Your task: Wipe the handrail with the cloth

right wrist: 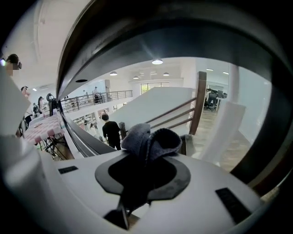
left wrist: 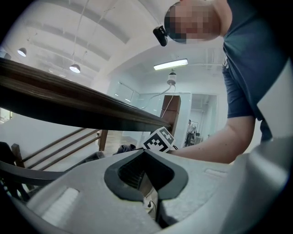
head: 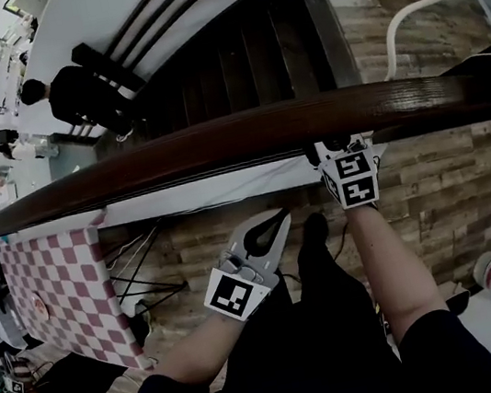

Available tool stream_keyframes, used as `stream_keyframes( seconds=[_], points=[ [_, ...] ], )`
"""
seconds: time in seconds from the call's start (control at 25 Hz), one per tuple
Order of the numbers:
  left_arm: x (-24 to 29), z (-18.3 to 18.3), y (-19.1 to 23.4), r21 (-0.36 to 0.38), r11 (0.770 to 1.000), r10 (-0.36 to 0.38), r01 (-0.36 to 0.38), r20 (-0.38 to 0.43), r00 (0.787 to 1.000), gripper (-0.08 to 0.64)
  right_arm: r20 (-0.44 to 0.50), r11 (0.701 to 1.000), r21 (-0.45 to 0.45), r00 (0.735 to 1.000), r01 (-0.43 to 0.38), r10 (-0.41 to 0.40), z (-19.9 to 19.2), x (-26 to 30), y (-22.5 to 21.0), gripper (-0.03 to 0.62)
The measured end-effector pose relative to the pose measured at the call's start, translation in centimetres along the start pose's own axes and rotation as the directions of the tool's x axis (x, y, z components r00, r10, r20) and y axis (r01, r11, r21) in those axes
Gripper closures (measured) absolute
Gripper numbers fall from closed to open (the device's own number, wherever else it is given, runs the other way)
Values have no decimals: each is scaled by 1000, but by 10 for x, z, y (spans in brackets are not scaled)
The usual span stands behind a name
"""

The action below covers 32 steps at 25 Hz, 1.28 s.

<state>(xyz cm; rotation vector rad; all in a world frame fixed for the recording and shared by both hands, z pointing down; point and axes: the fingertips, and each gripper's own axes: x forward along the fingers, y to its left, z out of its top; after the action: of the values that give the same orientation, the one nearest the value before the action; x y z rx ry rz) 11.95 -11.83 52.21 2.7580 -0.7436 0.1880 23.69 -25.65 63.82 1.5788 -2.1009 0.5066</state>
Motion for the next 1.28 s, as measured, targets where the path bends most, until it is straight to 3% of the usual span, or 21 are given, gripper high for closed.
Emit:
stream_keyframes(
  seconds=[0.24, 0.52, 0.96, 1.08, 1.28],
  points=[
    [27, 6, -25, 16, 999, -43, 44, -10, 999, 565, -21, 1000, 3, 999, 25, -25, -13, -22, -31, 502],
    [20, 37, -35, 65, 997, -44, 43, 13, 999, 563, -46, 999, -42, 999, -21, 19, -7, -50, -17, 502],
    [-57, 83, -49, 153, 988, -35, 23, 75, 997, 565, -79, 985, -148, 993, -93, 82, 9, -118, 56, 502],
    [-73, 100, -50, 212, 977, -37, 17, 90, 995, 565, -55, 978, -159, 990, -137, 130, 24, -134, 85, 501],
    [-101, 120, -51, 228, 974, -31, 1, 129, 991, 565, -16, 961, -173, 976, -217, 218, 41, -162, 137, 502]
  ],
)
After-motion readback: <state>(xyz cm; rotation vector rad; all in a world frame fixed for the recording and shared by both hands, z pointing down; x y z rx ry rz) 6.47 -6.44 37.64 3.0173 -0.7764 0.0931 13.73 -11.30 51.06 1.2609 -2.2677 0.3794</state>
